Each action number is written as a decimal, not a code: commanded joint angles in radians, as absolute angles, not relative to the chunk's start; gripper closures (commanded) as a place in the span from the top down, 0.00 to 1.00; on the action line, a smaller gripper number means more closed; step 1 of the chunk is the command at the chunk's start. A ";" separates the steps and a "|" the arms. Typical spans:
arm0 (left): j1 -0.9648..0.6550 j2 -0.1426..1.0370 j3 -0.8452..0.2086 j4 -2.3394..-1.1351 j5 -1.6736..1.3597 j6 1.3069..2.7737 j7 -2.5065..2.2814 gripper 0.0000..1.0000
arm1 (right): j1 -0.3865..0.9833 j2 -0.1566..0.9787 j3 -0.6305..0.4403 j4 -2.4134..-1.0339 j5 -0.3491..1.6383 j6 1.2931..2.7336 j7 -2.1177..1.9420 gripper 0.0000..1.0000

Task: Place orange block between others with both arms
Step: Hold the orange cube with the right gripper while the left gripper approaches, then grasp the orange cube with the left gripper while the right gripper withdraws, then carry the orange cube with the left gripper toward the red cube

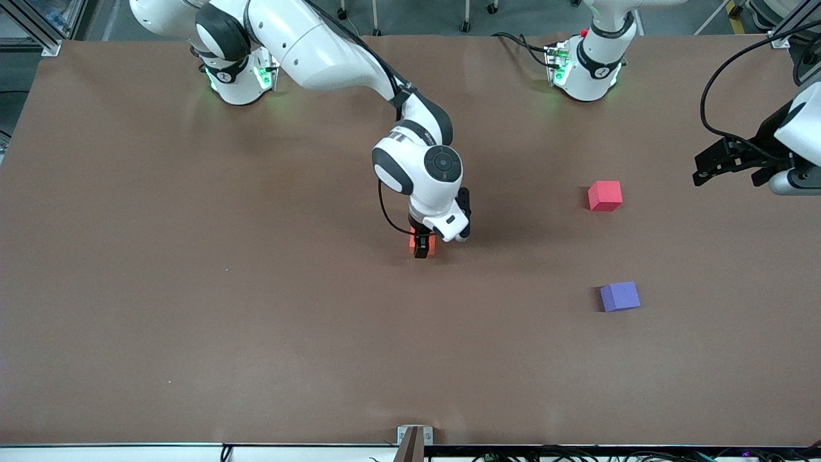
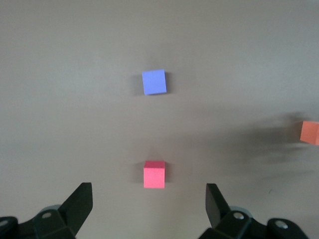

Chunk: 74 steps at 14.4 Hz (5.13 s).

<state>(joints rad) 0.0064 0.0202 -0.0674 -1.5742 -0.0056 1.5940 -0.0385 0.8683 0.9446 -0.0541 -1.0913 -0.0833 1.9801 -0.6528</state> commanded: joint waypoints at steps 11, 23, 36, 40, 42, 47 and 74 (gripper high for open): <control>-0.290 0.260 -0.074 -1.551 -0.084 1.814 -0.377 1.00 | 0.756 0.655 -0.323 -1.106 -0.087 1.597 -0.048 1.00; -0.639 0.665 -0.063 -1.470 -0.013 2.236 -0.790 1.00 | 0.336 0.471 -0.350 -1.153 -0.028 1.589 0.130 1.00; -0.750 0.821 -0.060 -1.470 0.106 2.358 -0.900 1.00 | -0.071 0.150 -0.061 -1.364 0.022 1.579 -0.015 1.00; -0.756 0.819 -0.060 -1.473 0.114 2.344 -0.951 0.69 | -0.066 0.112 -0.058 -1.416 0.020 1.583 -0.037 1.00; -0.750 0.816 -0.060 -1.471 0.115 2.344 -0.950 0.36 | -0.049 0.063 -0.054 -1.491 0.018 1.624 -0.038 1.00; -0.721 0.782 -0.057 -1.470 0.115 2.307 -0.953 0.20 | -0.035 0.025 -0.054 -1.543 -0.002 1.637 -0.038 1.00; -0.026 0.308 -0.077 -2.229 0.089 2.580 -0.321 0.19 | -0.014 0.035 -0.054 -1.509 -0.002 1.623 -0.037 1.00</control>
